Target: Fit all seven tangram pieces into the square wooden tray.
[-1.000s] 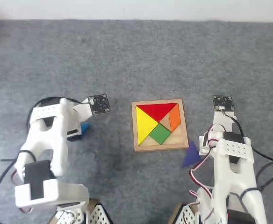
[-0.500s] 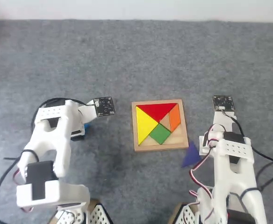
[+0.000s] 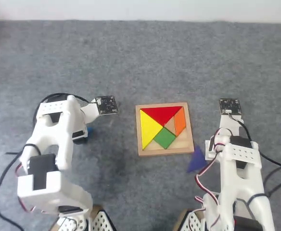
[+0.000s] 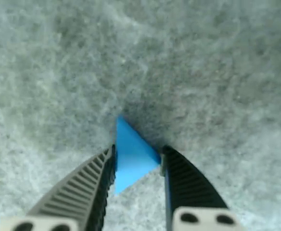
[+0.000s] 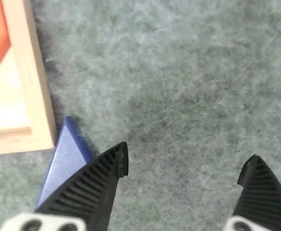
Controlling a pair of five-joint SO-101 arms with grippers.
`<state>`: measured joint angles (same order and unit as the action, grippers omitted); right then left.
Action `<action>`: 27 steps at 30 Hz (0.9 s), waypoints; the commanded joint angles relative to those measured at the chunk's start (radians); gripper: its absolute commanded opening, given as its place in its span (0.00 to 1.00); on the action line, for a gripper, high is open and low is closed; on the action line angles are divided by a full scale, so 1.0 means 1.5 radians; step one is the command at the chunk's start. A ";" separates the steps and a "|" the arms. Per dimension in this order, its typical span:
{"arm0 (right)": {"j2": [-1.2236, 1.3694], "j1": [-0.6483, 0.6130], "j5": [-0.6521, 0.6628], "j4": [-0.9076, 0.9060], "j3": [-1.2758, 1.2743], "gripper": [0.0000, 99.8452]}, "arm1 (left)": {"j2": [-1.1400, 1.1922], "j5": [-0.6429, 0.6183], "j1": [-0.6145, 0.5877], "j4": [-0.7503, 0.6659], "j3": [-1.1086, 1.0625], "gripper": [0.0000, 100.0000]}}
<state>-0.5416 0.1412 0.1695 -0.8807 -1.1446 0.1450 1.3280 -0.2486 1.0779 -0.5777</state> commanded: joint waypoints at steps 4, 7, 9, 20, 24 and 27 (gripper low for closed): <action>-0.002 -0.006 -0.004 0.009 0.015 0.36 | 0.012 -0.078 0.042 -0.005 0.028 0.10; -0.004 -0.006 -0.004 0.007 0.015 0.36 | -0.009 -0.135 0.072 -0.003 0.046 0.10; -0.005 -0.006 -0.004 0.005 0.015 0.36 | -0.037 -0.158 0.094 0.013 0.048 0.10; -0.006 -0.007 -0.005 -0.007 0.015 0.36 | -0.231 -0.298 0.172 0.105 0.042 0.10; -0.006 -0.006 -0.005 -0.022 0.017 0.36 | -0.230 -0.294 0.102 0.078 0.041 0.16; -0.006 -0.006 -0.005 -0.024 0.016 0.36 | -0.184 -0.260 0.017 0.020 0.037 0.23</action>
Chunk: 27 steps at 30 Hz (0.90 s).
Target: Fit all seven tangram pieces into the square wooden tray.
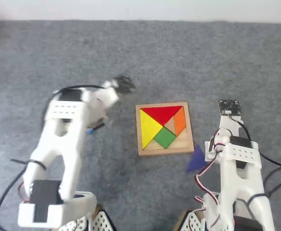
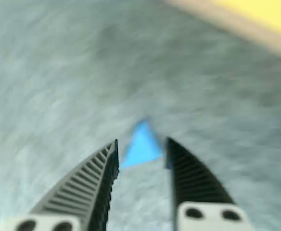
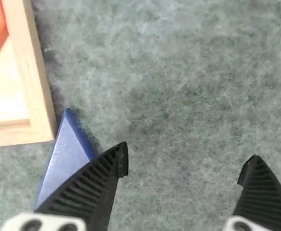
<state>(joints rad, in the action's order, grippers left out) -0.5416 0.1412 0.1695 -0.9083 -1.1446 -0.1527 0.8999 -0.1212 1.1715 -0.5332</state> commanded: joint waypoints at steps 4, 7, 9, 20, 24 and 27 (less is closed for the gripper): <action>-0.006 -0.008 -0.007 -0.003 0.016 0.36 | 0.080 0.148 -0.117 -0.055 0.010 0.23; -0.006 -0.023 -0.007 -0.005 0.015 0.36 | 0.096 0.140 -0.128 -0.131 0.005 0.23; -0.005 -0.031 -0.005 -0.001 0.015 0.36 | 0.097 0.144 -0.132 -0.173 -0.010 0.23; 0.001 -0.073 0.056 0.018 0.009 0.36 | 0.096 0.196 -0.141 -0.238 -0.132 0.22; 0.001 -0.076 0.061 0.022 -0.007 0.36 | 0.096 0.195 -0.141 -0.238 -0.124 0.22; 0.001 -0.078 0.061 0.023 -0.015 0.36 | 0.096 0.195 -0.127 -0.204 -0.103 0.23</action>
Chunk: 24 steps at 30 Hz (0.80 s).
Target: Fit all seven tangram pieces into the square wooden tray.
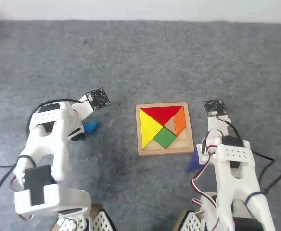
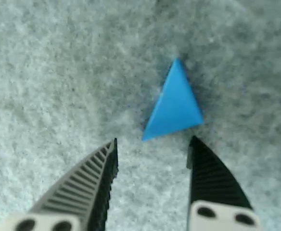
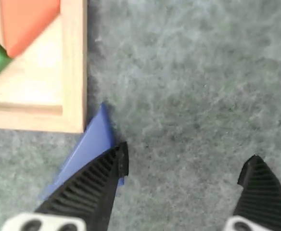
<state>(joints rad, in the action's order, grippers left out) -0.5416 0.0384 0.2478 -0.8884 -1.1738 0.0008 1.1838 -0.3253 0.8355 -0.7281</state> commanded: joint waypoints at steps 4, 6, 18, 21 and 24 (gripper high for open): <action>-0.003 -0.010 0.009 0.011 0.005 0.36 | 0.000 0.006 0.047 0.089 0.076 0.23; 0.001 -0.010 0.009 0.021 0.005 0.36 | 0.008 0.006 0.066 0.091 0.082 0.23; 0.001 -0.011 0.009 0.024 0.003 0.36 | 0.163 -0.015 0.086 0.122 0.207 0.19; 0.001 -0.011 0.009 0.024 0.004 0.36 | 0.182 -0.012 0.086 0.149 0.230 0.12; 0.001 -0.011 0.009 0.024 0.004 0.36 | 0.191 0.013 0.086 0.178 0.244 0.10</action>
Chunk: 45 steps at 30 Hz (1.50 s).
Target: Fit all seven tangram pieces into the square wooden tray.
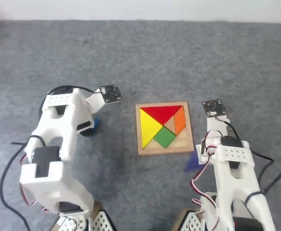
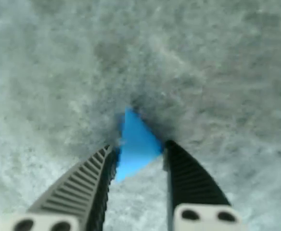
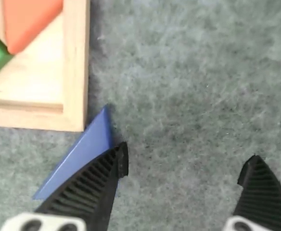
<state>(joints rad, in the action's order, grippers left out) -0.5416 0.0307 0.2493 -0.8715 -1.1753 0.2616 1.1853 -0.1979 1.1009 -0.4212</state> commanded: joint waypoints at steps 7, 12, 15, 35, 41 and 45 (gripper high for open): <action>0.001 -0.006 0.008 0.014 0.006 0.36 | 0.013 0.010 0.001 0.009 0.040 0.08; -0.001 -0.006 0.008 0.014 0.006 0.36 | -0.032 0.000 0.010 0.092 0.073 0.07; 0.001 -0.006 0.008 0.014 0.006 0.36 | -0.079 -0.008 0.018 0.132 0.097 0.08; 0.001 -0.037 0.004 0.011 0.002 0.36 | 0.285 -0.757 0.194 0.292 0.636 0.17; -0.005 -0.038 0.006 0.011 0.002 0.36 | 0.409 -0.778 0.154 0.367 0.783 0.17; -0.003 -0.039 0.006 0.011 0.002 0.36 | 0.440 -0.778 0.155 0.395 0.817 0.17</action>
<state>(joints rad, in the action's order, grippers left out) -0.5416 -0.0169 0.2493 -0.8470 -1.1753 0.9244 0.0299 0.0353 1.6579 0.7434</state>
